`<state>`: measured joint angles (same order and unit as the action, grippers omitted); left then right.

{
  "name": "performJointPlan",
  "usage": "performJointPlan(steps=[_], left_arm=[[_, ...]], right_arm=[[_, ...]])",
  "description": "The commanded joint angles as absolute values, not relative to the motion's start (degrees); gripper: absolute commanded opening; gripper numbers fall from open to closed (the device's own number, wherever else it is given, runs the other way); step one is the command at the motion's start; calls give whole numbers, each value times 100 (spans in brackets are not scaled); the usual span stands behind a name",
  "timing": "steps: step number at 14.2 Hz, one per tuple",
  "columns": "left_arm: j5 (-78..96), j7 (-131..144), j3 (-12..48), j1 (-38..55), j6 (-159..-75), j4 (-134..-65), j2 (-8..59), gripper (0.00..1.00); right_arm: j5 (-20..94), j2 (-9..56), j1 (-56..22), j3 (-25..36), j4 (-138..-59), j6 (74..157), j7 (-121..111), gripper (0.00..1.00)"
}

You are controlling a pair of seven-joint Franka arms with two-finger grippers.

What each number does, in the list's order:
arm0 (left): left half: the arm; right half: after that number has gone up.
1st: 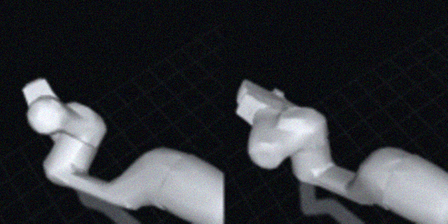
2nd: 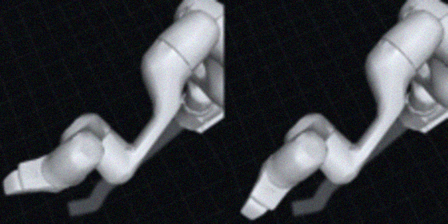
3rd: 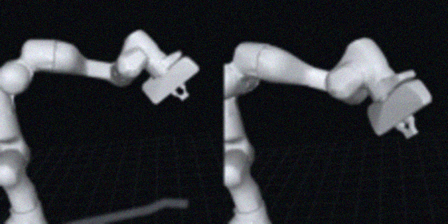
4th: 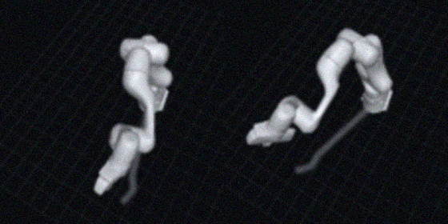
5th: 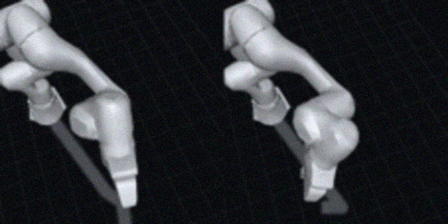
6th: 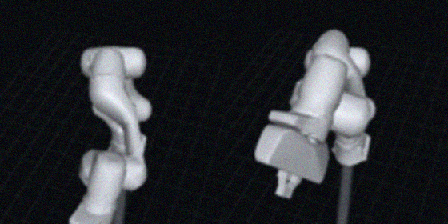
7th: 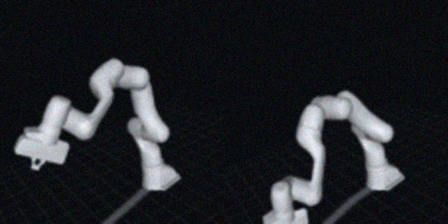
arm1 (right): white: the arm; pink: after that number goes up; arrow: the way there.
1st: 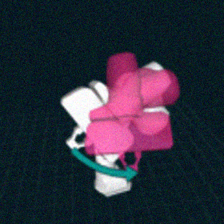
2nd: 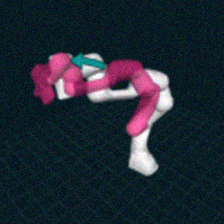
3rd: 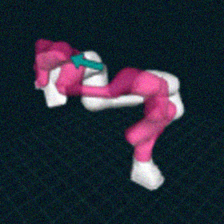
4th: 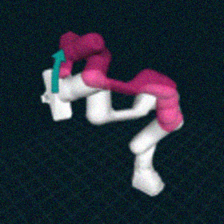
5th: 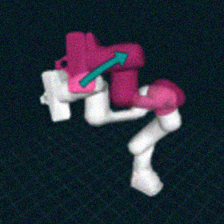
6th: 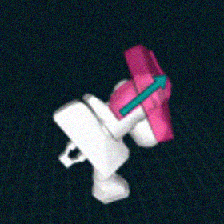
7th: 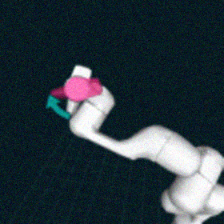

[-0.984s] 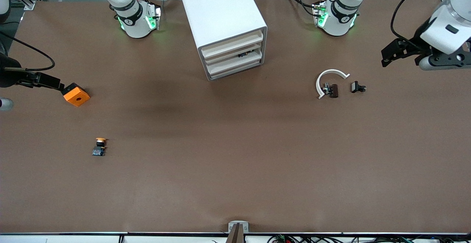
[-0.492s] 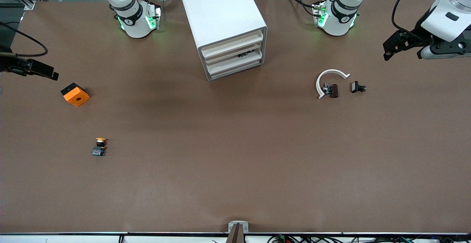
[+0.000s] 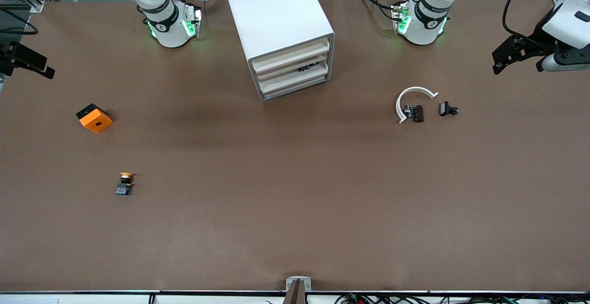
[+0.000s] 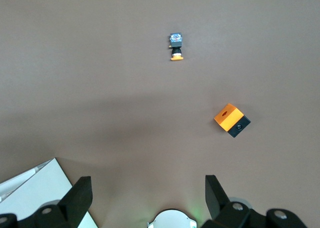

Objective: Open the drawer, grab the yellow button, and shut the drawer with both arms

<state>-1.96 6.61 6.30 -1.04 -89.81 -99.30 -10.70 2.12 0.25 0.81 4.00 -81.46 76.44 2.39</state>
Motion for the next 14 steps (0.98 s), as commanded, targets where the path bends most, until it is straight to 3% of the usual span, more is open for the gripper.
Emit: performJointPlan(steps=[1, 14], left_arm=[[-273, 589, 624, -140, -8702, -9502, -880, 100], [-281, 668, 624, -132, -8403, -9237, -721, 100]], right_arm=[[211, -586, 202, 343, -9084, 8241, 141, 100], [-114, -958, 360, 9, -9299, 8411, -378, 100]])
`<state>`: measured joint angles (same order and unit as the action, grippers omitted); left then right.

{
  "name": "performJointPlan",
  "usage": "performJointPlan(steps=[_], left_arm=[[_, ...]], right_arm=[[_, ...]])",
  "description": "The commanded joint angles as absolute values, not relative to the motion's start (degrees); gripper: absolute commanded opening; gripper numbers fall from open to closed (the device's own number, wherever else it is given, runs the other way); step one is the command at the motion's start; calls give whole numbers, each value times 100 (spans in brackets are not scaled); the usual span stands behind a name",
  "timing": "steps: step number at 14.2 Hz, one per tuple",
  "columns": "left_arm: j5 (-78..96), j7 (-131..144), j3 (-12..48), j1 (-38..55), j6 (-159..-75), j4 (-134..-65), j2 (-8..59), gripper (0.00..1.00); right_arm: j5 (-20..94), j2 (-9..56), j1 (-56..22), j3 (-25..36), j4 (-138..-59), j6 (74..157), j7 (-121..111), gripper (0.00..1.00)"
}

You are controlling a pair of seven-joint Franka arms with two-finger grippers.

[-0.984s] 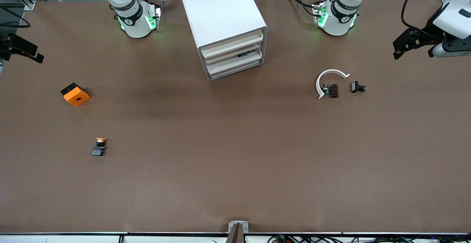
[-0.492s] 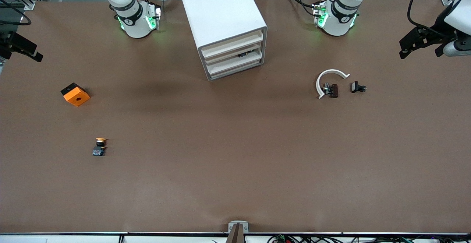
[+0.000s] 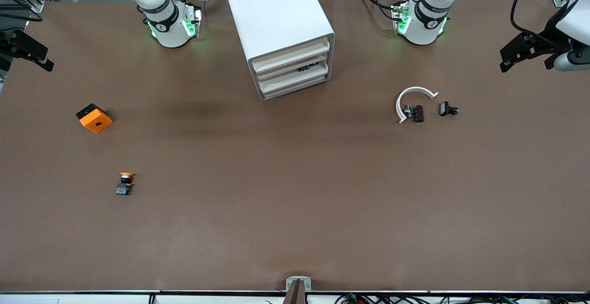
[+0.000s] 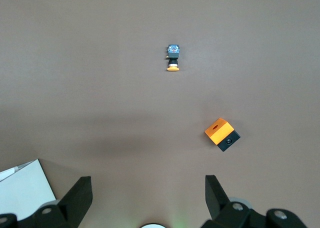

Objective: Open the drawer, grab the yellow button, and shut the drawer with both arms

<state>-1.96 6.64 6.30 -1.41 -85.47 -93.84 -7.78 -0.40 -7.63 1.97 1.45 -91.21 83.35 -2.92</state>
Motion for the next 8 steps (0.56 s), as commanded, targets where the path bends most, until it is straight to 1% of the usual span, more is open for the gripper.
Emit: performJointPlan(steps=[1, 8], left_arm=[[-281, 685, 624, -132, -8350, -9237, -703, 100], [-281, 703, 633, -114, -8315, -9237, -694, 100]], right_arm=[[-132, -975, 352, 9, -9308, 8402, -378, 100], [-115, -1256, 325, 35, -9615, 8516, -316, 100]])
